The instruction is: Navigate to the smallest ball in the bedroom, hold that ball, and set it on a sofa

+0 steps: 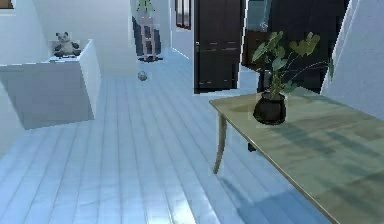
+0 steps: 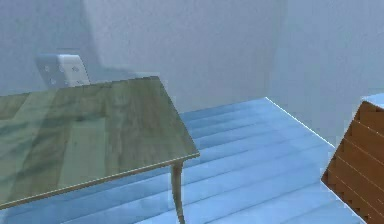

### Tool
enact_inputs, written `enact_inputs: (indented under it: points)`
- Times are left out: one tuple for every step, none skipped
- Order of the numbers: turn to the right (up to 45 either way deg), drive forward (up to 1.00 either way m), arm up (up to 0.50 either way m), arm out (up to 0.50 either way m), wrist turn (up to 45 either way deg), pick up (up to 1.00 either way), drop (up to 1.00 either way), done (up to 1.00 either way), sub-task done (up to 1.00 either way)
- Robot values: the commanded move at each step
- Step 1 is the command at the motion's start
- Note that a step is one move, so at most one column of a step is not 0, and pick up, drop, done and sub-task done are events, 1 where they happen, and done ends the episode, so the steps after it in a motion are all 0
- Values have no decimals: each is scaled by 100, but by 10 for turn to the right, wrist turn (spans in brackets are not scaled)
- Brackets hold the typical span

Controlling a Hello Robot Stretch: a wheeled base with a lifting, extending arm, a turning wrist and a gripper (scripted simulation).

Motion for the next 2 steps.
enact_inputs:
  points:
    - [-150, 0, 0, 0, 0, 0, 0, 0, 0]
    - [0, 100, 0, 0, 0, 0, 0, 0, 0]
